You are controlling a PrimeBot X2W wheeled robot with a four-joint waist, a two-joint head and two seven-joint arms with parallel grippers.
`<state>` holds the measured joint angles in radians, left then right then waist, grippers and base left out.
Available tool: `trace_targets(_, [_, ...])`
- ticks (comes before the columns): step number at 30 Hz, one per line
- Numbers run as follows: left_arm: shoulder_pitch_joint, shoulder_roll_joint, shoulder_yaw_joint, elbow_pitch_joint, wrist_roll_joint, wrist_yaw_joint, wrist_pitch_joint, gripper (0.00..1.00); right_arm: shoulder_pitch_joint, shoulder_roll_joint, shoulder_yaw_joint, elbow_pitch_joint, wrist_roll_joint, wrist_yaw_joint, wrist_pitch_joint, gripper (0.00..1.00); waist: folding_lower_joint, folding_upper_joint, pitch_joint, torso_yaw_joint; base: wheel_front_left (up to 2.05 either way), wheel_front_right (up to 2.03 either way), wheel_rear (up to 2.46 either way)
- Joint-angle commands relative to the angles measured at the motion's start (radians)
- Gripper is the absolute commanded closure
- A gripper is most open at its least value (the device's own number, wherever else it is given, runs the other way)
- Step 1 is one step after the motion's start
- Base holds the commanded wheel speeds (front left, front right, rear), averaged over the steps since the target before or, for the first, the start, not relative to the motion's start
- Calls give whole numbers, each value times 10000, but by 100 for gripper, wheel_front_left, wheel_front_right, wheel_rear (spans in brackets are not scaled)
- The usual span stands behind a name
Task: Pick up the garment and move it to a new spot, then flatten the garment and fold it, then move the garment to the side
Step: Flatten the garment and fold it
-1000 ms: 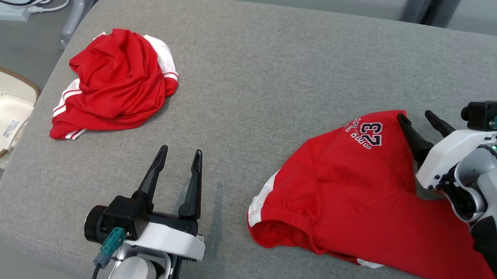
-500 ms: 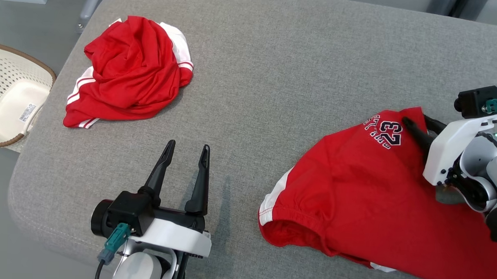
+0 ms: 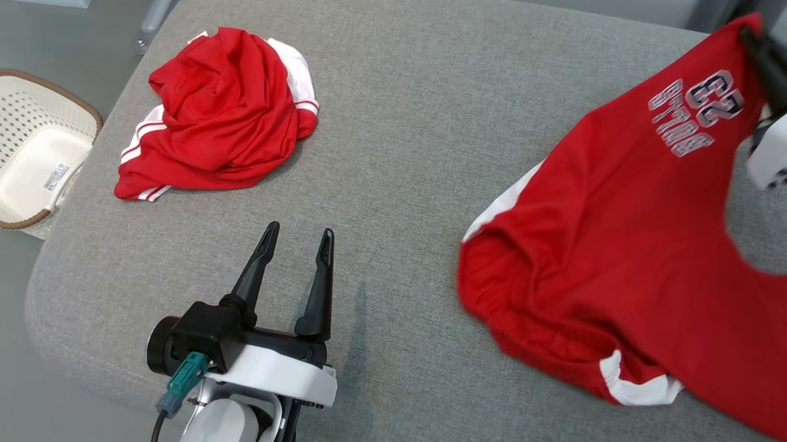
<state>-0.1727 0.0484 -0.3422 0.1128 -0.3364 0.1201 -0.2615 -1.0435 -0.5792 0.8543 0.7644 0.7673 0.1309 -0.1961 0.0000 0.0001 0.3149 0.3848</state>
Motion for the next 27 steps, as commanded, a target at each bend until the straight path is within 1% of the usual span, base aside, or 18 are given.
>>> trace_targets(1, [-172,37,-15,-29,-44,36,-26,0,-320,-41,-64,305,-150,-2,-223,100,0,-1,13,54,0,0,0])
trace_targets(7, [-172,37,-71,-56,-129,34,-26,0,-1433,-77,-377,2055,-1046,-2,-605,100,0,-1,109,295,0,0,0])
trace_targets(11, [-206,37,-131,-97,-189,86,-26,0,-1953,75,-814,3350,-1526,-2,-695,100,0,-1,189,416,0,0,0])
trace_targets(12, [-206,37,-152,-115,-207,109,-26,0,-2097,50,-908,3640,-1752,-2,-716,75,0,-1,209,431,0,0,0])
trace_targets(13, [-208,37,-176,-130,-235,128,-26,0,-2316,-26,-1087,3912,-2026,-4,-712,70,0,-1,239,437,0,0,0])
trace_targets(14, [-223,35,-200,-144,-245,123,-26,0,-2544,-135,-1403,4212,-2245,-4,-711,10,0,-1,276,436,0,0,0])
trace_targets(15, [-235,35,-220,-148,-252,132,-26,0,-2538,-104,-1799,4645,-2313,-4,-708,0,0,-1,289,428,0,0,0])
trace_targets(18, [-230,37,-279,-166,-276,160,-26,0,-2306,455,-2179,4911,-2908,4,-698,0,0,-1,253,323,0,0,0])
trace_targets(22, [-168,28,-243,-113,-159,173,-26,0,-1813,787,-2589,4844,-3400,-4,-701,0,0,-1,60,-13,0,0,0])
trace_targets(27, [-229,49,-37,-109,-4,112,-26,0,-1190,1346,-3009,4066,-3636,-3,-701,0,0,-1,-277,-535,0,0,0])
